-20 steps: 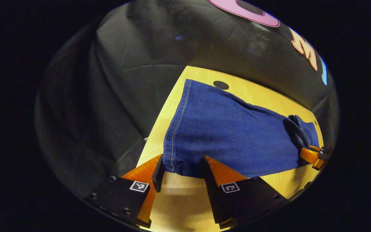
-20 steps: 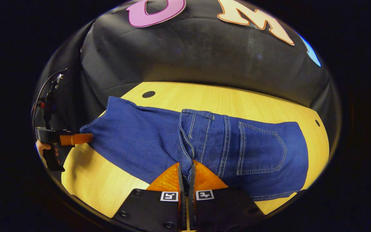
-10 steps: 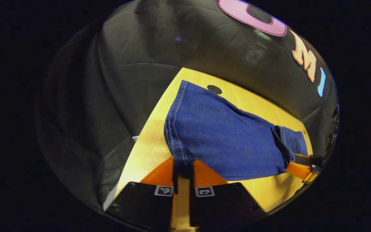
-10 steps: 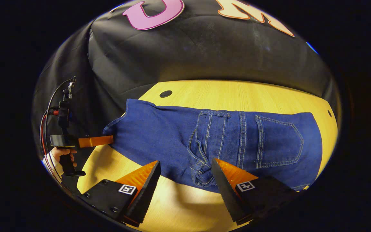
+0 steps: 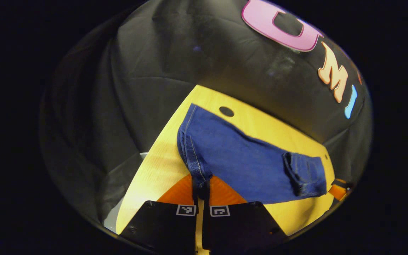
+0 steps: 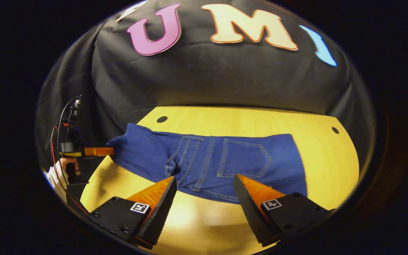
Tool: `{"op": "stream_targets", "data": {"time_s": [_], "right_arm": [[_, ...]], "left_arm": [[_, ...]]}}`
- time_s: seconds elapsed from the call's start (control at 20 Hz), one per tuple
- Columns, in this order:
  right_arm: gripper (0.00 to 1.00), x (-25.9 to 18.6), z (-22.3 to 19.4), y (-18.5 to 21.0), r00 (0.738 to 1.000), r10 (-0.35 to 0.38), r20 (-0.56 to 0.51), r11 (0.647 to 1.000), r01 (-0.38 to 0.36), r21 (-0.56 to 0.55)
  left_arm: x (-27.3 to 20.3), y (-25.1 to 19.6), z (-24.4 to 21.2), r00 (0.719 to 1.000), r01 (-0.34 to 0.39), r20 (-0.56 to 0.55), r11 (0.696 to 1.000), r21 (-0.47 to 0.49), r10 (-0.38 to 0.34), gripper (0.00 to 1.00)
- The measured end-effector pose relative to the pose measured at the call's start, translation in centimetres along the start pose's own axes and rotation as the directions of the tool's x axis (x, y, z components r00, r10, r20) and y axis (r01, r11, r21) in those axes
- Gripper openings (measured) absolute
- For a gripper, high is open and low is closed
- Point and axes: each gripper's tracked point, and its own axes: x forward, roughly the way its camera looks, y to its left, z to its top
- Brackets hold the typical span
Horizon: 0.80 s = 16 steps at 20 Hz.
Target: Grasp the waist and the cuffs of the jeans and fold them to make the two legs overlap; first hold the waist and fold one-third of the jeans toward the cuffs, then hold the cuffs and fold the remaining one-third in the same direction to finish folding.
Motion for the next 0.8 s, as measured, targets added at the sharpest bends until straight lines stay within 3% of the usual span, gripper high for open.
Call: {"op": "stream_targets", "data": {"time_s": [0.25, 0.3, 0.35, 0.8], "right_arm": [[0.98, -4.5, -3.4, -7.4, 0.997, -0.078, -0.03, 0.991, 0.081, 0.108], [0.94, -5.1, -3.8, -8.8, 0.996, -0.083, -0.033, 0.989, 0.087, 0.123], [0.98, -5.5, -4.5, -10.2, 0.995, -0.091, -0.033, 0.987, 0.094, 0.129], [0.94, -10.6, -6.5, -22.4, 0.993, -0.116, -0.034, 0.977, 0.121, 0.174]], "left_arm": [[-2.6, -8.7, 3.0, 0.993, 0.089, 0.067, 0.993, 0.079, -0.095, 0.0], [-3.1, -10.9, 3.5, 0.991, 0.103, 0.079, 0.989, 0.102, -0.111, 0.0], [-3.6, -13.2, 3.9, 0.988, 0.118, 0.088, 0.986, 0.122, -0.129, 0.0], [-4.0, -33.3, 2.2, 0.967, 0.2, 0.101, 0.94, 0.277, -0.236, 0.0]]}}
